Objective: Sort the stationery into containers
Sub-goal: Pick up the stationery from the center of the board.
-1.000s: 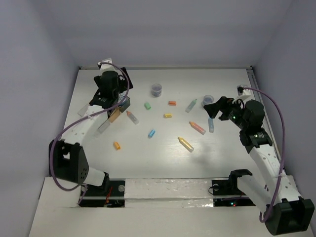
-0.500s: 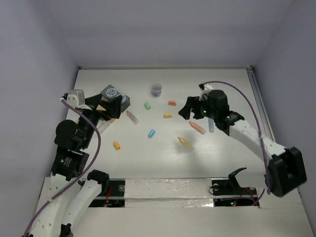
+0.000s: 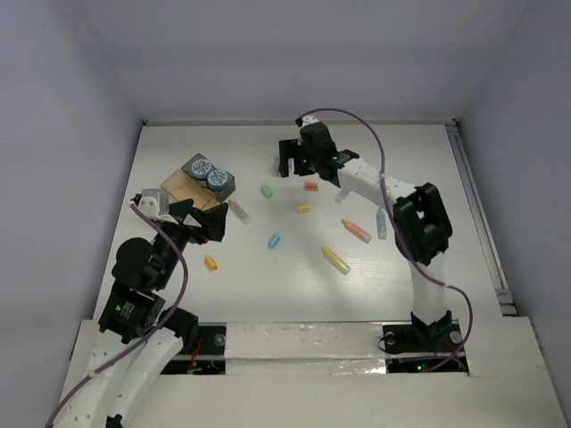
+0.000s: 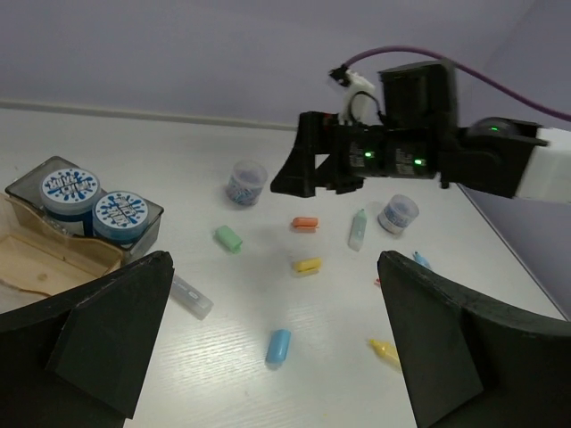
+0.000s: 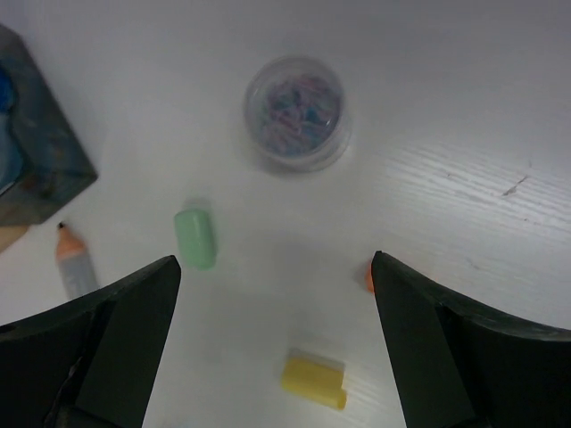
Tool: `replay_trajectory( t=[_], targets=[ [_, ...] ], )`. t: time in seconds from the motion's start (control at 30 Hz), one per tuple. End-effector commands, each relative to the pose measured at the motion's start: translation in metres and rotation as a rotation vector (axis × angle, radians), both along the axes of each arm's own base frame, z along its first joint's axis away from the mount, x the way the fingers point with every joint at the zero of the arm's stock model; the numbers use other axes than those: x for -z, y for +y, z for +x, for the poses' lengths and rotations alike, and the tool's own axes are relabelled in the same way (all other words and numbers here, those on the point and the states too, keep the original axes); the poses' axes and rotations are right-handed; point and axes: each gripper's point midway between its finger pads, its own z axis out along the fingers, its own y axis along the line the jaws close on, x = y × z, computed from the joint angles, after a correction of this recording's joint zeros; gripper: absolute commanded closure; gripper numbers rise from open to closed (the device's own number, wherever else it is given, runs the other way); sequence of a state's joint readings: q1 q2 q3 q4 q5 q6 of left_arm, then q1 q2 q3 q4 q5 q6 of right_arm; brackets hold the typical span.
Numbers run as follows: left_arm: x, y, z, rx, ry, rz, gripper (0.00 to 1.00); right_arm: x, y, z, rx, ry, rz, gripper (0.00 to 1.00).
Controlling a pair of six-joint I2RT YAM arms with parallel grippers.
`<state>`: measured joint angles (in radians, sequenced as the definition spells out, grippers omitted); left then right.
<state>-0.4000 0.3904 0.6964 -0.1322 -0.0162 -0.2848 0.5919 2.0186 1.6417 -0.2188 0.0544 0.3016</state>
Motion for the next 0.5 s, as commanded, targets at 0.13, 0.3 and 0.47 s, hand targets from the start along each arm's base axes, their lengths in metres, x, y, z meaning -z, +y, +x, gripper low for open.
replay_trajectory(
  t=[0.13, 0.3, 0.47],
  targets=[
    [-0.025, 0.002, -0.008, -0.006, -0.101, -0.019, 0.01, 0.015, 0.003, 0.049, 0.056, -0.001, -0.148, 0.05],
    [-0.025, 0.001, -0.008, 0.000, -0.101, -0.013, 0.01, 0.022, 0.014, 0.058, 0.028, 0.002, -0.143, 0.05],
    [-0.024, -0.002, -0.008, 0.013, -0.096, -0.007, 0.01, 0.027, 0.024, 0.072, 0.013, -0.009, -0.142, 0.07]
  ],
)
